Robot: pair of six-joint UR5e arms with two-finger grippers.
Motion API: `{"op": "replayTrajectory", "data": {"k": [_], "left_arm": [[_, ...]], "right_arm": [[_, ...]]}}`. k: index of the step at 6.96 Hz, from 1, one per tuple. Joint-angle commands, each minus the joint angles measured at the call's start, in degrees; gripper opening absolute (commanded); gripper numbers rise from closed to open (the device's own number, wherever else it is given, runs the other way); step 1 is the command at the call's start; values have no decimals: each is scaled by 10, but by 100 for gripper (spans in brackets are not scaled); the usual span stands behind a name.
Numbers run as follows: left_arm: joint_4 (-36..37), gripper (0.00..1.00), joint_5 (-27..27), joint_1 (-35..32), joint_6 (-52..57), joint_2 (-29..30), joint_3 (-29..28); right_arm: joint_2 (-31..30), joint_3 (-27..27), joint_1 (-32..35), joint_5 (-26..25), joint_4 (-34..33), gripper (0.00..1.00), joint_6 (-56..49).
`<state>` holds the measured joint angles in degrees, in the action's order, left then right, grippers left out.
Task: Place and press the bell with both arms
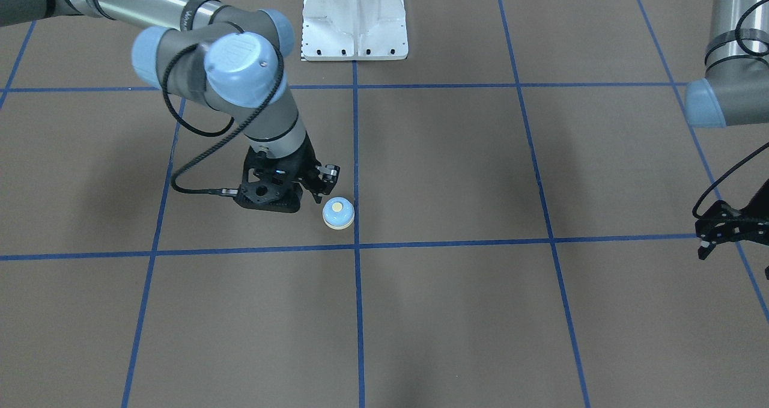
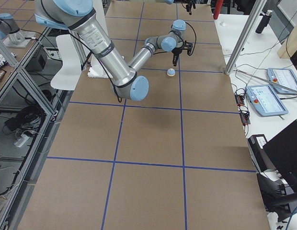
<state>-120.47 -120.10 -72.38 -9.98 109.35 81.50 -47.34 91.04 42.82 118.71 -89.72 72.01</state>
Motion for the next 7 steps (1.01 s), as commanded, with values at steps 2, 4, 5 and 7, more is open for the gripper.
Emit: {"op": "replayTrajectory", "data": {"k": [2,4,5,7], "left_arm": [[58,100,-56,-60,89,-57,22],[153,100,-57,-86,152,-101,67],[200,100,-58,-120,168,-126,100],[293,100,-21,-152,148,-169,174]], "right_arm": [[-154,159,76,32,-79,100,-166],[-264,195,149,76,-79,100,-304],[-321,196,200,93,-76,100,-416],[-406,187,269,95,-76,100,-537]]}}
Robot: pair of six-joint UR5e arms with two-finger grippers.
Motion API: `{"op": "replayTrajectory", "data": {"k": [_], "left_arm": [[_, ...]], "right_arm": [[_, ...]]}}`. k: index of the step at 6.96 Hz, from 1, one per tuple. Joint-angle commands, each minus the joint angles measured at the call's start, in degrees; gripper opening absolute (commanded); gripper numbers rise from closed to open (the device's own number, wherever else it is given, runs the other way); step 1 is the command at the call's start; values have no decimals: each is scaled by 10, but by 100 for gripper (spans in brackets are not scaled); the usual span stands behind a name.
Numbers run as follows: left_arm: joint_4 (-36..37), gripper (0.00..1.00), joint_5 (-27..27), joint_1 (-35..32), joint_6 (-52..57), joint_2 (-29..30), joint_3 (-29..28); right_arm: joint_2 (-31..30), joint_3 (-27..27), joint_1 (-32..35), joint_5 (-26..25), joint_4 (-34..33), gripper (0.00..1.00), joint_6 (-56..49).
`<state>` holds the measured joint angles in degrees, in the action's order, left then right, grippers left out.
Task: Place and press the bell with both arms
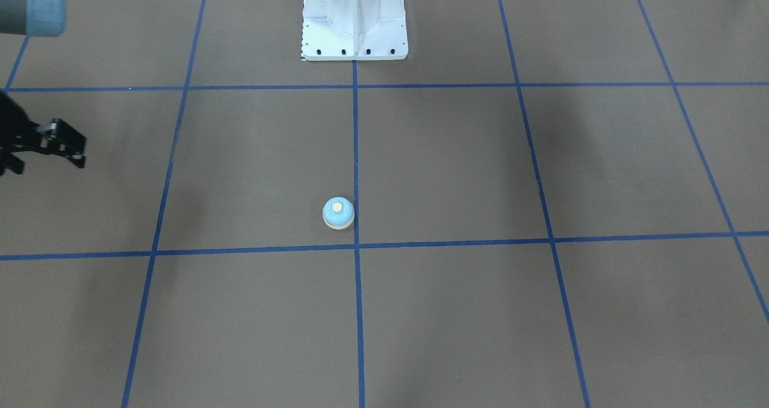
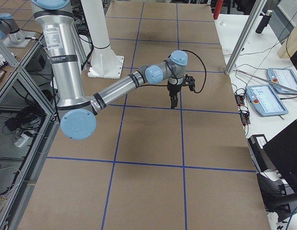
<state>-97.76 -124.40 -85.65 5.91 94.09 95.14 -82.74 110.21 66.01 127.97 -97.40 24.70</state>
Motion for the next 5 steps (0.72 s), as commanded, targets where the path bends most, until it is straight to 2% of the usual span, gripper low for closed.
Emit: {"op": "replayTrajectory", "data": {"k": [1,3,4,5], "left_arm": [[113,100,27,-24,-1,-15,66],[115,100,21,-50,126,-42,66],[108,100,20,-50,128,-58,59],[105,100,14,-49,132,-67,52]], "right_arm": [[-57,-33,68,3,3,100,-66],[-94,-55,125,0,5,100,-73],[-101,-52,162,14,4,100,-108],[-109,-64,176,27,2,100,-193]]}}
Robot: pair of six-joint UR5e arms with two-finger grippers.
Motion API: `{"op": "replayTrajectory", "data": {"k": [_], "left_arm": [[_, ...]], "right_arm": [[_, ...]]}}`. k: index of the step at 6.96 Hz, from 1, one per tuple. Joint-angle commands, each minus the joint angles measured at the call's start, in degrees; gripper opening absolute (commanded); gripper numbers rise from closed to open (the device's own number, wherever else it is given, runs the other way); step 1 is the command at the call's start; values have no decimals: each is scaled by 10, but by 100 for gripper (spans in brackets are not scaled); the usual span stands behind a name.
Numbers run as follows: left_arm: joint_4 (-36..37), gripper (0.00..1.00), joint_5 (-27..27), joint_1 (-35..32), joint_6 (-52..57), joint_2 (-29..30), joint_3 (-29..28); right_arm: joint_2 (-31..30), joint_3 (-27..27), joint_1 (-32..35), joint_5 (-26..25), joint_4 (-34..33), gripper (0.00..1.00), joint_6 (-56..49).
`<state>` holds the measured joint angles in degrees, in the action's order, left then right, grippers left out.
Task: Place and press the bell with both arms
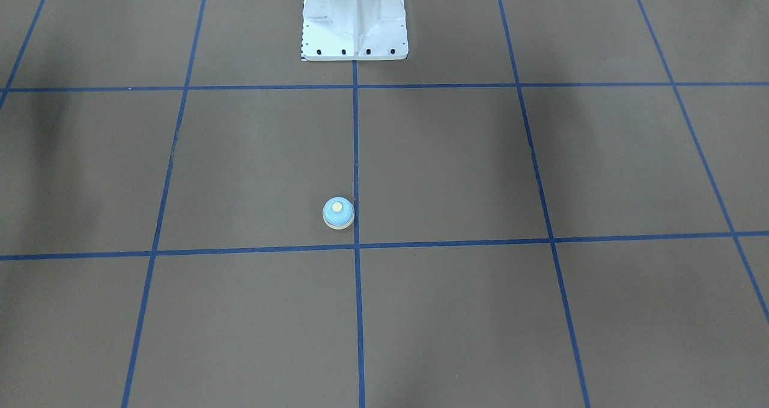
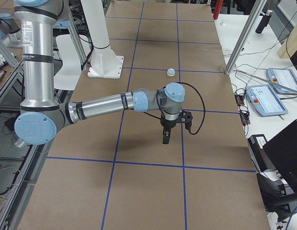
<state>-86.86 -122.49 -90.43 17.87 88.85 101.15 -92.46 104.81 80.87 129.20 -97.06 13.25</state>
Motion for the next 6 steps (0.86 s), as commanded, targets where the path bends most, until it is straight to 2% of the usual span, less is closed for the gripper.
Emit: {"op": "replayTrajectory", "data": {"k": [1,3,4,6], "left_arm": [[-4,100,-40,0,10,-27,-16],[-4,100,-43,2,-8,-21,-29],[-2,100,-52,2,-60,-18,-30],[-3,100,-66,3,-67,-23,-30]], "right_arm": [[-15,-31,45,18,-1,100,-119],[-31,-58,75,69,-1,100,-173],[-40,-58,77,74,-1,100,-176],[-45,-60,78,74,-1,100,-175]]}}
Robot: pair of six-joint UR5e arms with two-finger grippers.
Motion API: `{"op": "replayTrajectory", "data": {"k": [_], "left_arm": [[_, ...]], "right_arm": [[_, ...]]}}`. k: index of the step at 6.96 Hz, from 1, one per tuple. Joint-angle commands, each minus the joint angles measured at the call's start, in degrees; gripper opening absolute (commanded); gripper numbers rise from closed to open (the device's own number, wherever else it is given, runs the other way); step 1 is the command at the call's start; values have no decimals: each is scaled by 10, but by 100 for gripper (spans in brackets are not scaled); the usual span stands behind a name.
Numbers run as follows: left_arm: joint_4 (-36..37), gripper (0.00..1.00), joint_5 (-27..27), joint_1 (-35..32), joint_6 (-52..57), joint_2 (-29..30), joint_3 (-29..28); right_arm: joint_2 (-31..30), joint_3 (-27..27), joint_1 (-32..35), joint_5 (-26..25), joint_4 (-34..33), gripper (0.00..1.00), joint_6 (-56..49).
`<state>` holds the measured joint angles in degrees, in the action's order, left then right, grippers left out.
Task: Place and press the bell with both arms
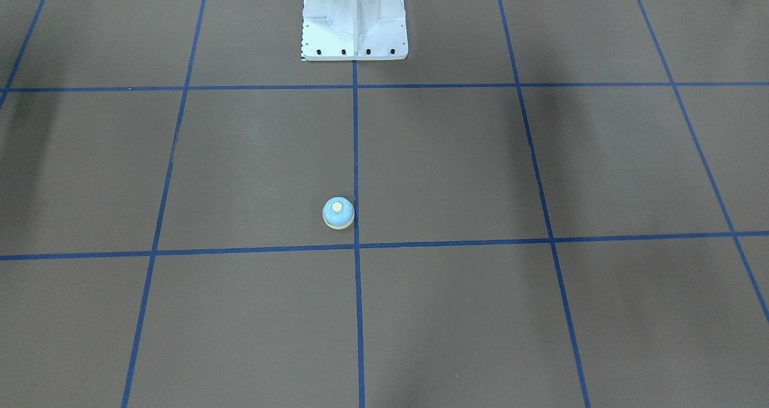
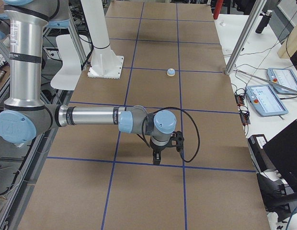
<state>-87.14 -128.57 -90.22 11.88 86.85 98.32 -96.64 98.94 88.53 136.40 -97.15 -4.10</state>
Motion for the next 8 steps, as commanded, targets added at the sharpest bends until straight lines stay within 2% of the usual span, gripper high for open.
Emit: {"op": "replayTrajectory", "data": {"k": [1,4,8], "left_arm": [[0,100,-5,0,-7,-5,-1],[-15,100,-5,0,-7,-7,-14],[-32,100,-4,1,-6,-5,-20]], "right_arm": [[-3,-3,2,1,-1,100,-1],[-6,-4,20,11,0,100,-2],[2,5,48,-1,1,100,-2]]}}
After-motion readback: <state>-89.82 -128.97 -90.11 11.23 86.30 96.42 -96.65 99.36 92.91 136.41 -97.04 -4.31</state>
